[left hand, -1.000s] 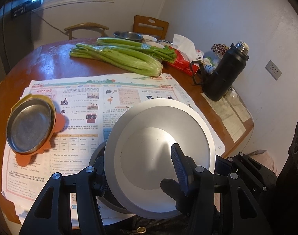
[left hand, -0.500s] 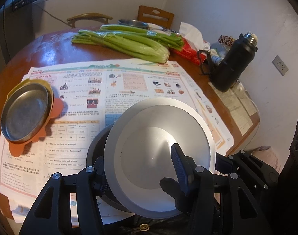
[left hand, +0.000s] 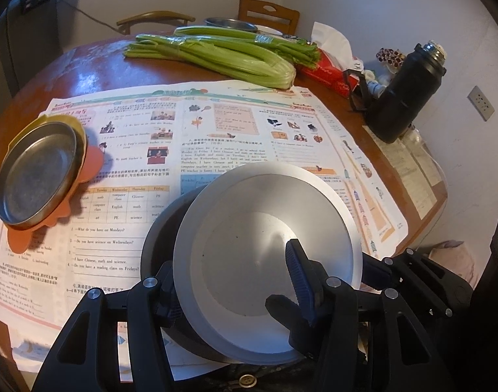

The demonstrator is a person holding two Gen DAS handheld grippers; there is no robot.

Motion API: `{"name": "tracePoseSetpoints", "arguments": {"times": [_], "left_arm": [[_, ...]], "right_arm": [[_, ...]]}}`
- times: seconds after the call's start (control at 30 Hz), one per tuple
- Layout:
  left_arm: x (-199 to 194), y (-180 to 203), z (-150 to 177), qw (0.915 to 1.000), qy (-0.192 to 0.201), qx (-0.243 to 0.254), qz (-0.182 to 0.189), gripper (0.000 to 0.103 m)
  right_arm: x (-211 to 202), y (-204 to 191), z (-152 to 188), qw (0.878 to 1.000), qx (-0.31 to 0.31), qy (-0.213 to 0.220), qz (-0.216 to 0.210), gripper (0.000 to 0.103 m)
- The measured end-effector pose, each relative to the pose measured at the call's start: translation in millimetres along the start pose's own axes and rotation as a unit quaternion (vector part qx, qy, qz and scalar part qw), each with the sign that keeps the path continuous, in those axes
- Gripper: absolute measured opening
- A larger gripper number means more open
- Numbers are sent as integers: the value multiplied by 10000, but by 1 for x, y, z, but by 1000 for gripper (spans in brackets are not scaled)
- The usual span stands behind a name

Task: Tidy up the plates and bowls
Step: 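Lower the small white bowl into the large white bowl with the left tool, then open the left tool and release the small white bowl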

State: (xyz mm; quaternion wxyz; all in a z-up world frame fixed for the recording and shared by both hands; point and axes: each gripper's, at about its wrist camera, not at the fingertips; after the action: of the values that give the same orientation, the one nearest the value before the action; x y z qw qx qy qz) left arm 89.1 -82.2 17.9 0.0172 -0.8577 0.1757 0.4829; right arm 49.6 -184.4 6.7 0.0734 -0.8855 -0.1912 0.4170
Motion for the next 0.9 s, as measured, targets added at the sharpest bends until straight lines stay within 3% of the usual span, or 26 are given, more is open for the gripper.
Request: {"name": "tracePoseSetpoints", "arguments": {"times": [0.9], "left_arm": [[-6, -14, 5, 9999, 88, -133, -62, 55]], "right_arm": [[7, 2, -1, 10000, 15, -54, 58, 53]]}}
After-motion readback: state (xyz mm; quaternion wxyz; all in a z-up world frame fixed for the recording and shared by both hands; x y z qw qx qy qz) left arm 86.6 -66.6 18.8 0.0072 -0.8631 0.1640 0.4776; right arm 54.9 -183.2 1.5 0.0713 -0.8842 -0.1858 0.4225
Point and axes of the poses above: each gripper's, at about its wrist camera, not at the fingertips, and x roughly the way its jaws point, y to its right, z to its underside, and after that the axes turned 11 degrees about x, right-handed
